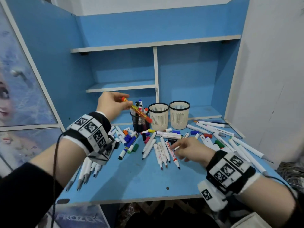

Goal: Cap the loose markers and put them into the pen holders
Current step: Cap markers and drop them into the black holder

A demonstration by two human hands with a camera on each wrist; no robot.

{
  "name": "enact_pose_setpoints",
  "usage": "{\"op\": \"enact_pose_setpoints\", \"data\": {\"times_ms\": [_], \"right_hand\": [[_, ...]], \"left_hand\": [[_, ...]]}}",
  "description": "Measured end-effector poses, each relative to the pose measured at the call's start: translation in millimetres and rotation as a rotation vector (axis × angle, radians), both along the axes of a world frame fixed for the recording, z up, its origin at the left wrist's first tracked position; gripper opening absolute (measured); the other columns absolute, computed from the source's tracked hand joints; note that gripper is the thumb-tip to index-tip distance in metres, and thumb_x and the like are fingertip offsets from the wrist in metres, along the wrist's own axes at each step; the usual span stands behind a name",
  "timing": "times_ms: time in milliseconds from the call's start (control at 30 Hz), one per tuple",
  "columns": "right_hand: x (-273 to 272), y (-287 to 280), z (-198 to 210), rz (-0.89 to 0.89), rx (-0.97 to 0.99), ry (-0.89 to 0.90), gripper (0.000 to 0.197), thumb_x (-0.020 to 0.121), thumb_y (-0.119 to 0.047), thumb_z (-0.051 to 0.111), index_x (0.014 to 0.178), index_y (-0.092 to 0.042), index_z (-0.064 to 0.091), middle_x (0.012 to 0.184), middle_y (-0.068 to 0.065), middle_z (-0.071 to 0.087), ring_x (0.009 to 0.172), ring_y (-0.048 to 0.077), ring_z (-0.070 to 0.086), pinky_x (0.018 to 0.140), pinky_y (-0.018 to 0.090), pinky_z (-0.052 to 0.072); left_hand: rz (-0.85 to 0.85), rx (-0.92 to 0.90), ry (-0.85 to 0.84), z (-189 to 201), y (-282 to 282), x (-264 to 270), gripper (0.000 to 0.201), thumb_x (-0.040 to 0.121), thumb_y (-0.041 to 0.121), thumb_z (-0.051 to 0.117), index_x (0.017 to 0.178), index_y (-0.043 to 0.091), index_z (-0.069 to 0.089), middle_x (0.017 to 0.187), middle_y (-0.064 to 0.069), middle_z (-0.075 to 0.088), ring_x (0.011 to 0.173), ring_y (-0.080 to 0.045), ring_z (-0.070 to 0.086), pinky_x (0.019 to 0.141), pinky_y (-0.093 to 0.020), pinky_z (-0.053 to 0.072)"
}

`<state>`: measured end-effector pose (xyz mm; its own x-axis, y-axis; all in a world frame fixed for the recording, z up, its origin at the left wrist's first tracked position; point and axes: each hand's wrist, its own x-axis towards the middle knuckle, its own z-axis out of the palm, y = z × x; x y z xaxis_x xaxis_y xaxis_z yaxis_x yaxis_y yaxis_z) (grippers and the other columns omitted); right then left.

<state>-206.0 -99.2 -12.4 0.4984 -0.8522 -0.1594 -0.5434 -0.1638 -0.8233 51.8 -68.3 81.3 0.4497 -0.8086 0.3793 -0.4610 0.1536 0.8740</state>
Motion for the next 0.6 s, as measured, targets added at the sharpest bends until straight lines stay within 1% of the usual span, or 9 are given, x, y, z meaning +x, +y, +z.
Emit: {"op": "enact_pose_setpoints", "data": {"times_ms": [33,67,133,167,233,333,433,533,600], "right_hand": [[3.7,-4.8,-0.1,0.043,-0.046,0.123,0.019,0.087,-0.008,0.057,0.098,-0.022,0.066,0.084,-0.004,0.06,0.07,0.01,0.054,0.06,0.019,0.045],[7.7,-9.3,0.0,0.089,-0.092,0.241,0.022,0.088,-0.01,0.056,0.103,-0.023,0.066,0.093,-0.005,0.061,0.076,0.009,0.056,0.066,0.019,0.048],[15.8,-12.6,-1.9,0.172,-0.158,0.447,0.032,0.09,-0.007,0.05,0.116,-0.02,0.064,0.123,0.001,0.058,0.102,0.014,0.058,0.085,0.023,0.049],[19.3,-13.0,-3.1,0.201,-0.171,0.52,0.038,0.091,-0.003,0.045,0.122,-0.018,0.061,0.133,0.003,0.053,0.114,0.017,0.055,0.092,0.025,0.047],[23.9,-11.9,-6.6,0.227,-0.166,0.602,0.045,0.092,0.004,0.038,0.13,-0.013,0.056,0.139,0.008,0.049,0.124,0.022,0.049,0.099,0.027,0.044],[28.6,-13.0,-13.7,0.249,-0.208,0.682,0.036,0.094,-0.001,0.041,0.127,-0.006,0.056,0.132,0.012,0.054,0.119,0.026,0.053,0.099,0.032,0.046],[29.7,-20.2,-14.2,0.243,-0.242,0.743,0.025,0.089,-0.01,0.057,0.111,-0.002,0.064,0.116,0.013,0.064,0.107,0.024,0.06,0.091,0.033,0.051],[26.2,-25.8,-8.0,0.245,-0.194,0.772,0.029,0.08,-0.011,0.071,0.107,0.001,0.067,0.11,0.013,0.068,0.098,0.023,0.064,0.089,0.034,0.053],[23.0,-27.9,-3.5,0.222,-0.144,0.746,0.038,0.079,-0.008,0.072,0.114,0.002,0.063,0.11,0.013,0.065,0.08,0.02,0.063,0.081,0.033,0.055]], "left_hand": [[0.032,-0.012,-0.057,3.0,-8.0,5.1,0.029,0.074,0.006,0.077,0.102,0.008,0.07,0.082,-0.009,0.067,0.078,-0.025,0.07,0.083,-0.031,0.055],[0.06,-0.015,-0.123,5.5,-16.3,9.7,0.032,0.075,0.006,0.076,0.107,0.008,0.069,0.084,-0.009,0.067,0.079,-0.024,0.069,0.082,-0.029,0.053],[0.118,0.01,-0.267,8.8,-28.8,15.7,0.036,0.078,0.008,0.075,0.113,0.009,0.067,0.088,-0.008,0.065,0.082,-0.02,0.064,0.08,-0.023,0.047],[0.142,0.022,-0.321,10.2,-35.1,17.9,0.037,0.079,0.009,0.074,0.115,0.008,0.067,0.088,-0.007,0.065,0.083,-0.018,0.061,0.081,-0.022,0.045],[0.178,0.035,-0.387,12.6,-46.1,21.8,0.038,0.079,0.01,0.074,0.116,0.008,0.066,0.09,-0.008,0.067,0.085,-0.018,0.061,0.086,-0.024,0.046],[0.206,0.031,-0.414,12.8,-60.4,25.9,0.038,0.079,0.01,0.073,0.117,0.005,0.066,0.097,-0.012,0.07,0.094,-0.023,0.064,0.093,-0.027,0.047],[0.202,0.047,-0.427,10.7,-74.3,28.7,0.039,0.081,0.008,0.071,0.119,0.006,0.064,0.102,-0.012,0.069,0.095,-0.022,0.062,0.09,-0.021,0.043],[0.182,0.093,-0.443,4.1,-88.0,31.9,0.039,0.084,0.007,0.067,0.123,0.007,0.061,0.109,-0.013,0.067,0.094,-0.02,0.059,0.087,-0.021,0.042],[0.173,0.126,-0.438,-2.8,-96.3,33.2,0.035,0.089,0.005,0.061,0.124,0.004,0.06,0.117,-0.014,0.065,0.106,-0.022,0.059,0.09,-0.02,0.04]]}}
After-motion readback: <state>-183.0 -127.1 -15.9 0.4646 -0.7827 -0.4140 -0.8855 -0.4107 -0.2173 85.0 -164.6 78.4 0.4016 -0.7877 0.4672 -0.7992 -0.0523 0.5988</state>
